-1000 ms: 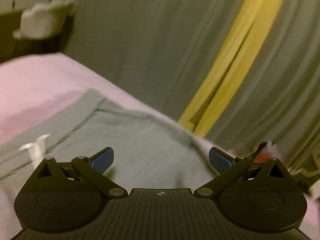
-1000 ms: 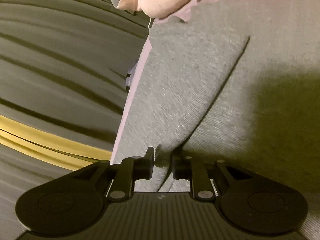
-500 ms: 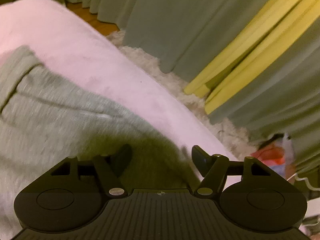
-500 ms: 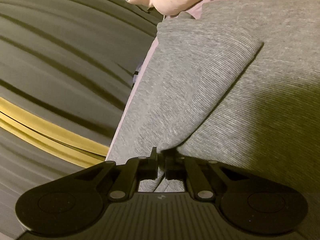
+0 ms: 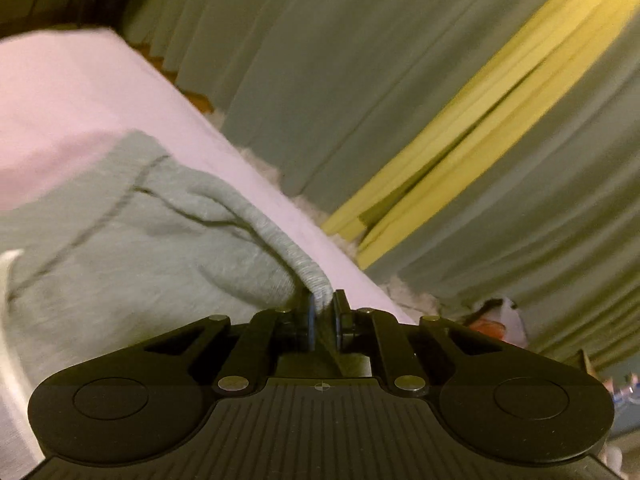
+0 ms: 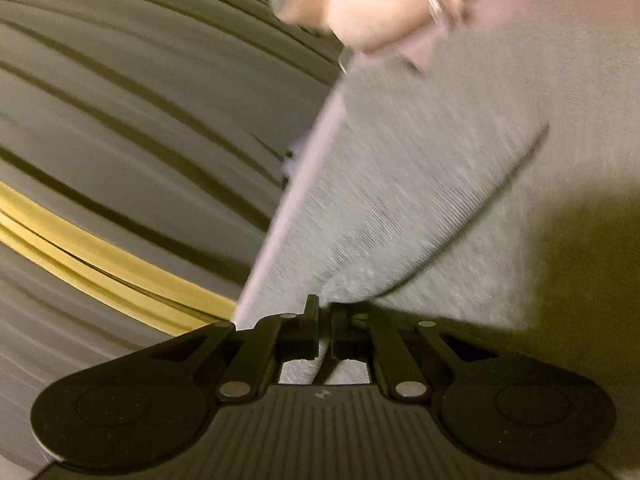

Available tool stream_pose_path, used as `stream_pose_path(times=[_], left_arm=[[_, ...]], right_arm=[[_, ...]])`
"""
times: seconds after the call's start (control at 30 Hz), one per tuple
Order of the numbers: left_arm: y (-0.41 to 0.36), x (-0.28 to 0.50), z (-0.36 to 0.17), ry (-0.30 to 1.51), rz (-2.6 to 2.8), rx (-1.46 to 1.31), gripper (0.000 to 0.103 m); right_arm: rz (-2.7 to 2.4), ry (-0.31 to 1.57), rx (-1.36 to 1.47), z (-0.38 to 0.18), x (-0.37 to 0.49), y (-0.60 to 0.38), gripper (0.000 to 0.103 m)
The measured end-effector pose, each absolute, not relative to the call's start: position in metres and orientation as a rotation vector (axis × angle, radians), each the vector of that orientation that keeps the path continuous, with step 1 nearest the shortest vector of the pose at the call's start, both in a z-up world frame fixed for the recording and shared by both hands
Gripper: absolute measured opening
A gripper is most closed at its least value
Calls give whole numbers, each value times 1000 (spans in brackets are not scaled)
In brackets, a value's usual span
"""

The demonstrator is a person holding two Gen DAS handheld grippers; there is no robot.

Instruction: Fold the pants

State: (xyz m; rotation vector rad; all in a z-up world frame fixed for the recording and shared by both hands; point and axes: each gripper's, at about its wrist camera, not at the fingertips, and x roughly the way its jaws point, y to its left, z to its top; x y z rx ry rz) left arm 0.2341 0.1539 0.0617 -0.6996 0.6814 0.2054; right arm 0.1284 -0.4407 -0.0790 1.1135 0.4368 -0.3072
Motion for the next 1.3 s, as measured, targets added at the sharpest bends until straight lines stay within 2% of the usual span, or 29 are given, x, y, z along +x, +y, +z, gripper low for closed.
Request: stream_pose_path(times=[0.13,0.23,0.33,0.37,0.47,0.53,0.57,0.6,0.63,0.67,0.7,0.73,0.83,0.93,1.0,1.03,1.07,1.1,1.17,1.27,1.3], left_arm=[[154,135,88,601,152,-651,10],[152,66,85,605,141,-645,11],[157,18,61,678,186,-679,10],[159,9,52,702,222,-672,6],[169,-18,35,737,344,-612,3],[181,-22,30,732,340,-669,6],[184,-21,31,718,345,-672,13],[187,-18,32,704,349,-655,33],[189,-14,32,692,367,-645,43],[189,-11,33,674,387,-642,63],[191,-5,32,653,390,-638,75],[195,1,30,641,387,-620,76],[208,25,21,677,423,-605,76],[223,45,2,719,440,-660,75],[234,50,-10,724,445,-703,70],[237,52,-12,707,433,-717,67],[237,54,-13,691,419,-716,54],[235,59,-14,684,404,-704,40],[235,66,-15,699,378,-694,25],[241,72,-20,716,382,-737,24],[244,72,-21,720,381,-758,24]], right_arm=[[-300,320,1051,-30,89,-441,5],[-312,258,1077,-9,51,-452,5],[-347,323,1054,-2,23,-457,5],[-365,369,1027,-1,17,-456,5],[-441,500,1011,-11,8,-460,5],[-455,566,1047,-20,8,-462,6],[-454,578,1047,-23,10,-461,8],[-457,592,1037,-26,12,-460,10],[-455,608,1021,-29,14,-458,11],[-457,628,1007,-32,16,-457,12],[-459,653,1010,-36,18,-456,18],[-453,676,1030,-41,22,-457,23],[-444,691,1073,-46,21,-458,38],[-410,682,1121,-53,18,-460,38],[-394,672,1155,-58,19,-463,38],[-388,657,1163,-58,19,-464,31],[-392,644,1153,-57,18,-464,23],[-402,636,1131,-56,17,-463,5],[-411,645,1099,-54,18,-463,6],[-431,650,1125,-59,20,-468,11],[-426,632,1154,-60,19,-472,19]])
